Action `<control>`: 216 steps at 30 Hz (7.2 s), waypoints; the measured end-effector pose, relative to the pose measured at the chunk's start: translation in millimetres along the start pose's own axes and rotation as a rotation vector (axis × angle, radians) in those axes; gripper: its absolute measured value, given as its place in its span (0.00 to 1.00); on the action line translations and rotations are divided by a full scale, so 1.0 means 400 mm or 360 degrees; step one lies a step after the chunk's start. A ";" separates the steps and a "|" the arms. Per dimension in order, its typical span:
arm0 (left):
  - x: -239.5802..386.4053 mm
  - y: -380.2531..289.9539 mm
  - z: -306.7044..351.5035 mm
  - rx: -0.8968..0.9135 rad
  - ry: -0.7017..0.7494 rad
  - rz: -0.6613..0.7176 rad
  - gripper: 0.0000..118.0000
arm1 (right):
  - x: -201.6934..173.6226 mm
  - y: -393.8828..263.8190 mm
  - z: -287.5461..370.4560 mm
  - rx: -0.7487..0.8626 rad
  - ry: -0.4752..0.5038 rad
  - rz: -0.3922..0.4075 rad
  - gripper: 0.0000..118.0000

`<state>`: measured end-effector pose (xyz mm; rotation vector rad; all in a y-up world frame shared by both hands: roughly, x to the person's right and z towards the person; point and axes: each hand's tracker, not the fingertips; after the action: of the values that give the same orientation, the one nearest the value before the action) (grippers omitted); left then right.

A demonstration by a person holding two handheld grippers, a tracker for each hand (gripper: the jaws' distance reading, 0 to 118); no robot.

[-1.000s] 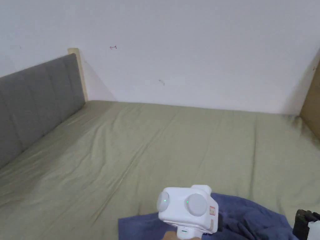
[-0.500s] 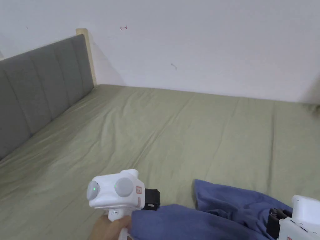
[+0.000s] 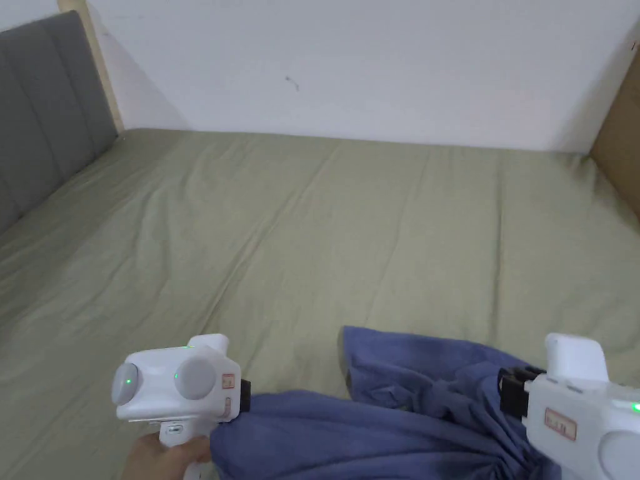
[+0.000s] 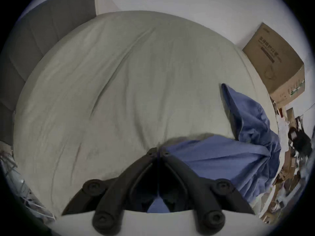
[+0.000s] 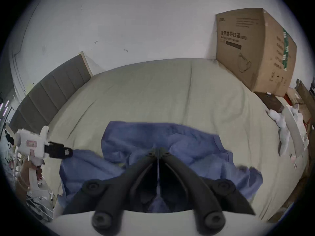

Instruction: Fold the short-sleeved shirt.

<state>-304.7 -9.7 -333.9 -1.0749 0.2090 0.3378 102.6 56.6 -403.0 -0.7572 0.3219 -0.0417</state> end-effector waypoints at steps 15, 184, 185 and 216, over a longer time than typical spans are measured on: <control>0.010 0.013 0.034 0.0017 -0.0015 -0.0033 0.00 | 0.047 0.148 -0.514 -0.0711 -0.0031 0.0175 0.61; -0.220 -0.434 0.257 0.0283 0.0099 -0.0093 0.00 | 0.271 -0.379 0.336 -0.0293 -0.0227 -0.0261 0.75; -0.220 -0.429 0.251 0.0282 0.0098 -0.0097 0.00 | 0.277 -0.384 0.313 -0.0356 -0.0244 -0.0248 0.62; -0.135 -0.014 0.132 0.0189 0.0275 -0.0265 0.88 | 0.300 -0.080 0.039 -0.0431 -0.0352 -0.0278 0.73</control>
<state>-352.6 25.5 -287.2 -0.9966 0.2880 0.0813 223.9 25.5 -403.1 -1.0477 0.0496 -0.0797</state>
